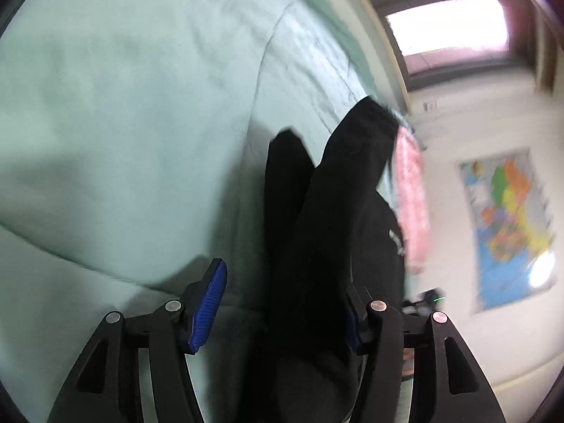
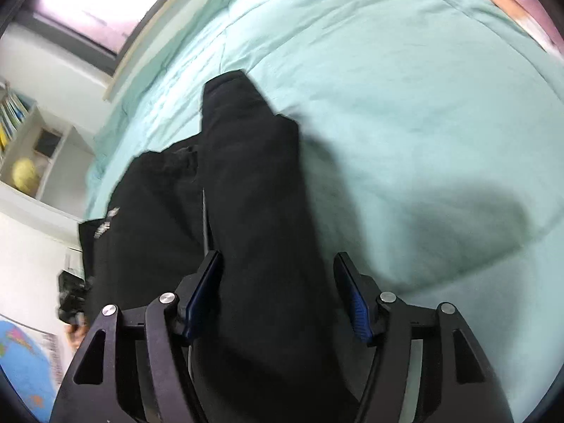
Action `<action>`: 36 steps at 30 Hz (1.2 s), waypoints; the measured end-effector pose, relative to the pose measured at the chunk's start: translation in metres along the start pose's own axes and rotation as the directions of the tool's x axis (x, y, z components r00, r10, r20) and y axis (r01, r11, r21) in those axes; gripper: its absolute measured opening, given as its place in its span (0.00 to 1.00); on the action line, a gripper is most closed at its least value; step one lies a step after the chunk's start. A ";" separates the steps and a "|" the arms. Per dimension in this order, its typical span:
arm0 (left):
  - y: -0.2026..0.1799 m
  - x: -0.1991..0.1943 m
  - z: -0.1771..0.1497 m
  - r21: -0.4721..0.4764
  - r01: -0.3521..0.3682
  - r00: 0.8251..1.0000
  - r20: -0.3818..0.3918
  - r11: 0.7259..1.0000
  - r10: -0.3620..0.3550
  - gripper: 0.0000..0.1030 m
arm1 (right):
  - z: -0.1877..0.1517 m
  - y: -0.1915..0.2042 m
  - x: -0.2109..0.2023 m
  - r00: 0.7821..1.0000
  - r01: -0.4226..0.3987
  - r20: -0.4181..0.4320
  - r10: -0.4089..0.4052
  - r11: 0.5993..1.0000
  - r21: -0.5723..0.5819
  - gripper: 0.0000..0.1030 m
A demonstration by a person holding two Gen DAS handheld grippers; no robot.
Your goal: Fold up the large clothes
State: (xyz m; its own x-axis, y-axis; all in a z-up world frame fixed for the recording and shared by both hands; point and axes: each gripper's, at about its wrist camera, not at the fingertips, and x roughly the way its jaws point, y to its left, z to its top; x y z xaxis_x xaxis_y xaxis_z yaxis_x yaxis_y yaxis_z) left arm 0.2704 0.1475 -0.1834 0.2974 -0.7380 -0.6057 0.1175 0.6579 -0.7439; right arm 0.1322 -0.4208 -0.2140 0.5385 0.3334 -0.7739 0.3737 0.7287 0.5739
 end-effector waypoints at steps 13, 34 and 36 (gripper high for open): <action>-0.188 0.043 -0.008 0.389 -0.478 0.876 0.276 0.788 0.396 0.59 | -0.029 0.207 -0.020 0.976 0.205 0.161 -0.146 0.863 -0.461 0.65; -0.214 -0.006 -0.081 0.321 -0.572 0.799 0.427 0.755 0.424 0.60 | -0.108 0.212 -0.012 0.934 0.339 0.210 -0.290 0.905 -0.258 0.70; -0.239 -0.031 -0.107 0.328 -0.598 0.766 0.505 0.731 0.399 0.64 | -0.119 0.237 -0.043 0.910 0.376 0.292 -0.294 0.883 -0.280 0.70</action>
State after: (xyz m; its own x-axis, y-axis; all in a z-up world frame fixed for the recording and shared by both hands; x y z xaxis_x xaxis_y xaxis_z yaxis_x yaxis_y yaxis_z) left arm 0.1320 -0.0030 -0.0173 0.7528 -0.2267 -0.6179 0.2192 0.9716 -0.0894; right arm 0.1079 -0.1917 -0.0765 0.6006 -0.0859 -0.7949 0.3211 0.9364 0.1414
